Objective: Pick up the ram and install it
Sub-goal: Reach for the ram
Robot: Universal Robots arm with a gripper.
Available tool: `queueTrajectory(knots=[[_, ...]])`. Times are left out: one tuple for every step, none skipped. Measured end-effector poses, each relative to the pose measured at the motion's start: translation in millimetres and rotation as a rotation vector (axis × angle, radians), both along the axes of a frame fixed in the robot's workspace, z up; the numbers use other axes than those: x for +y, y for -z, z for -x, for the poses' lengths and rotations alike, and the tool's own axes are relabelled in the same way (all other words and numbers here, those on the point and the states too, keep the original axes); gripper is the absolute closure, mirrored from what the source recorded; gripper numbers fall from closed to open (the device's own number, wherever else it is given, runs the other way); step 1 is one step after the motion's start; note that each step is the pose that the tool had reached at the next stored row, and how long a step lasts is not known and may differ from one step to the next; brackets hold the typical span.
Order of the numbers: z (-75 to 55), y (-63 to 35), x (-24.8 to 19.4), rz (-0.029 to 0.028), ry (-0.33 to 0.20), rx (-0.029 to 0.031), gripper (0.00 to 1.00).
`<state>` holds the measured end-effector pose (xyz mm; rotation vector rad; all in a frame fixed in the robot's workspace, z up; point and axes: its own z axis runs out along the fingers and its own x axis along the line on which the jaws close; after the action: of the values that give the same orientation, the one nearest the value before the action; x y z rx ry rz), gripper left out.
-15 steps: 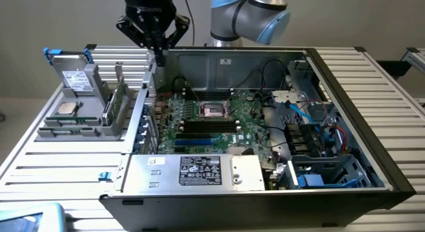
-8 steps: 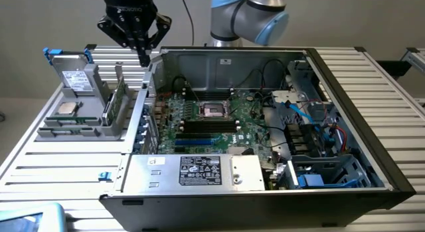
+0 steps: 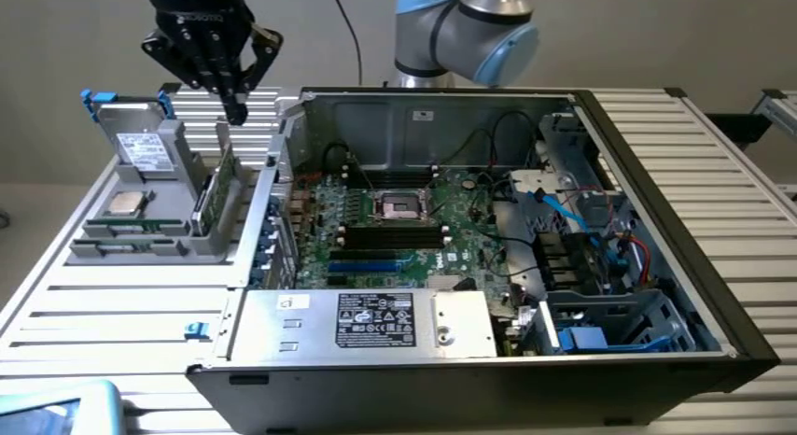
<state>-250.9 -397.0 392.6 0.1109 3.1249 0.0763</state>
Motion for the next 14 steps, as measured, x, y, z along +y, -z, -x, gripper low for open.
queueTrajectory(knots=[[4.9,0.0,0.0,-0.0002,0.000,0.0007,0.89],[9.3,0.0,0.1,-0.0003,0.000,0.0013,0.89],[13.8,0.0,0.1,-0.0004,0.000,0.0020,0.89],[18.3,0.0,0.2,-0.0005,0.000,0.0023,0.89],[22.8,0.0,0.2,-0.0005,0.000,0.0027,0.89],[27.3,0.0,0.2,-0.0007,0.000,0.0029,0.89],[32.0,0.0,0.3,-0.0007,0.000,0.0031,0.89],[36.5,0.0,0.4,-0.0008,0.000,0.0033,0.89],[41.0,0.0,0.5,-0.0008,0.000,0.0035,0.89],[45.5,0.0,0.6,-0.0008,0.000,0.0036,0.89],[50.0,0.0,0.7,-0.0009,0.000,0.0036,0.89],[54.6,0.1,0.8,-0.0009,0.000,0.0037,0.89],[59.4,0.1,0.9,-0.0010,0.000,0.0038,0.89],[63.9,0.0,0.9,-0.0011,0.000,0.0040,0.89]])
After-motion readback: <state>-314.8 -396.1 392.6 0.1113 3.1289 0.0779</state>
